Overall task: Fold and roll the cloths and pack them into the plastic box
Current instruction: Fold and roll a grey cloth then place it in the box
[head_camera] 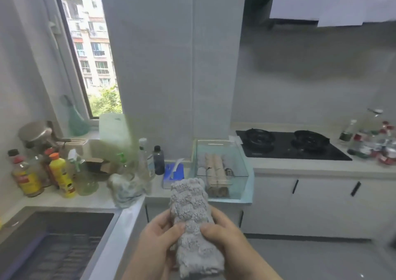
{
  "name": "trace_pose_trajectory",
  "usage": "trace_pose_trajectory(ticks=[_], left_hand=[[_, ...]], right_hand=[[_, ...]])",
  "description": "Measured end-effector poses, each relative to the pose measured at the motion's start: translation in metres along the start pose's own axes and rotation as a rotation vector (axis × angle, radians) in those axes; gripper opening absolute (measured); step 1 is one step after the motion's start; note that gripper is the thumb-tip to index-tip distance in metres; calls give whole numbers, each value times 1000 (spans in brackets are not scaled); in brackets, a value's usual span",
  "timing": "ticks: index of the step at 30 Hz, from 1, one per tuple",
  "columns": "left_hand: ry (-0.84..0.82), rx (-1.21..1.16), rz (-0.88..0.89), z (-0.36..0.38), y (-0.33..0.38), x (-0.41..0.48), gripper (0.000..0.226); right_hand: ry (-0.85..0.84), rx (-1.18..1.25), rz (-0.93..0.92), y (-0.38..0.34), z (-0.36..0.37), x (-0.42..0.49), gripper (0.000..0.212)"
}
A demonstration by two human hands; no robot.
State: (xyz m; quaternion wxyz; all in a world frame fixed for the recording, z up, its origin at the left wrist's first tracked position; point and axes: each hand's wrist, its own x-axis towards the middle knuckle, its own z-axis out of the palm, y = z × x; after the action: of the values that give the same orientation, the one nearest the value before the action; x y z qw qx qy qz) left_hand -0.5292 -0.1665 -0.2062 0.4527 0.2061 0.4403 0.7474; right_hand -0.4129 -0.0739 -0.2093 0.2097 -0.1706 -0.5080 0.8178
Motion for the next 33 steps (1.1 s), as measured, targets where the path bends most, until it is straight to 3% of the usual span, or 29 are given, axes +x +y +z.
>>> trace_pose_trajectory(ticks=[10,13,15,16,18,23,26,29,33], left_hand=[[141,286,-63,44,-56,197,41],[169,717,191,39,-68,269,31],[43,956,442,30,-68,321,15],[-27,999,469,27,-70,348,4],[-146,910,307,27,-72,392,21],[-179,244,-488,69,-85,461,30],[-143,142,-713,74,-108,491,52],[-102,105,-871,65,-131,517,62],[-31,33,-984,52,-161,538,78]], right_hand=[[380,-213,-52,-34,-130,125,69],[515,-333,-43,-42,-163,181,65],[602,-459,-29,-53,-182,219,55],[642,-535,-21,-59,-191,237,51],[706,-726,14,-70,-210,270,49],[791,-1219,205,-69,-254,333,48],[746,-1336,363,-49,-279,355,41],[638,-1251,523,-37,-300,371,38],[594,-735,595,-18,-332,385,53]])
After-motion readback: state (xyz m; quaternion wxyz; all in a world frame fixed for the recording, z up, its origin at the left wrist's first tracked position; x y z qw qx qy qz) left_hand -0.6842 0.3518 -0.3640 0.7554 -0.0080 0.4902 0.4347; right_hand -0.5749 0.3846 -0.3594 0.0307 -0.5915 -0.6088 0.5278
